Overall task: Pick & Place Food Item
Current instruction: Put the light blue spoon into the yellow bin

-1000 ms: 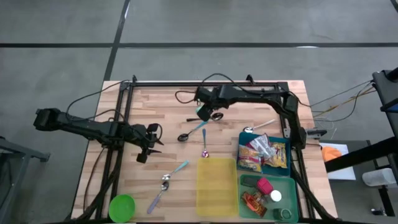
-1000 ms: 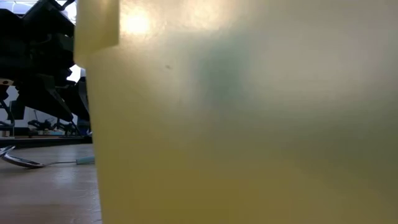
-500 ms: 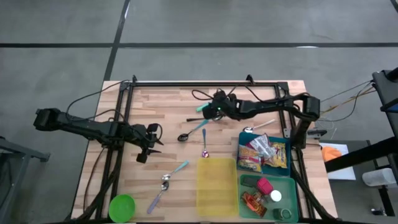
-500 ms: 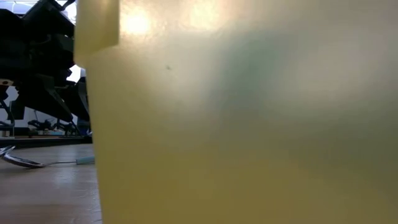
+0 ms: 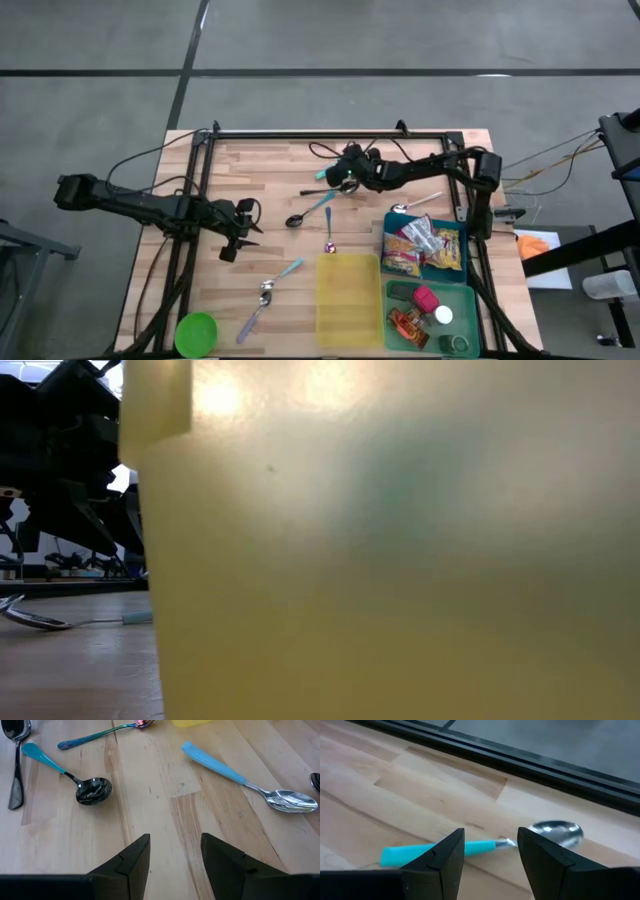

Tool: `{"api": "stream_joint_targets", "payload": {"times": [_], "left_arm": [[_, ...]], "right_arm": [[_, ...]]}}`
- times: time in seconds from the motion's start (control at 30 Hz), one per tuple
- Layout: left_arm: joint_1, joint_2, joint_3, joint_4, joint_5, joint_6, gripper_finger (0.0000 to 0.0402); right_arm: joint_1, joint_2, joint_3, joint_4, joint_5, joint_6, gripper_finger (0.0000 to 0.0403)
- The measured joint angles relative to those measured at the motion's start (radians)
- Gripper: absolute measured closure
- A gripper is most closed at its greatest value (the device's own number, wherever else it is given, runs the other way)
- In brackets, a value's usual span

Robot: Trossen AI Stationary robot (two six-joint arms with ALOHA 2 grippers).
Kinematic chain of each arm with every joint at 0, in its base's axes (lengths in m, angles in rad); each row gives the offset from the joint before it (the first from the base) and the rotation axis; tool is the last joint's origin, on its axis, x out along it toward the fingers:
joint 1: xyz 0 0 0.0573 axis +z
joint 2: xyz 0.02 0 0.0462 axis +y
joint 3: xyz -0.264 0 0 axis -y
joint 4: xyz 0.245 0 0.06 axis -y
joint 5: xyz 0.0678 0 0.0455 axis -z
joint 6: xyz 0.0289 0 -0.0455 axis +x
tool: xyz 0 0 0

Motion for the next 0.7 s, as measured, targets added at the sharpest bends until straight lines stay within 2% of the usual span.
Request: {"api": "stream_joint_targets", "payload": {"times": [0.17, 0.53, 0.7], "left_arm": [[0.000, 0.000, 0.000, 0.001, 0.000, 0.000, 0.0228], [0.000, 0.000, 0.000, 0.000, 0.000, 0.001, 0.0228], [0.000, 0.000, 0.000, 0.000, 0.000, 0.001, 0.0228]], "right_arm": [[-0.021, 0.043, 0.060, -0.037, -0.030, -0.006, 0.0221], [-0.049, 0.201, 0.273, -0.295, -0.036, -0.006, 0.0221], [-0.056, 0.198, 0.324, -0.359, -0.034, -0.006, 0.0221]]}}
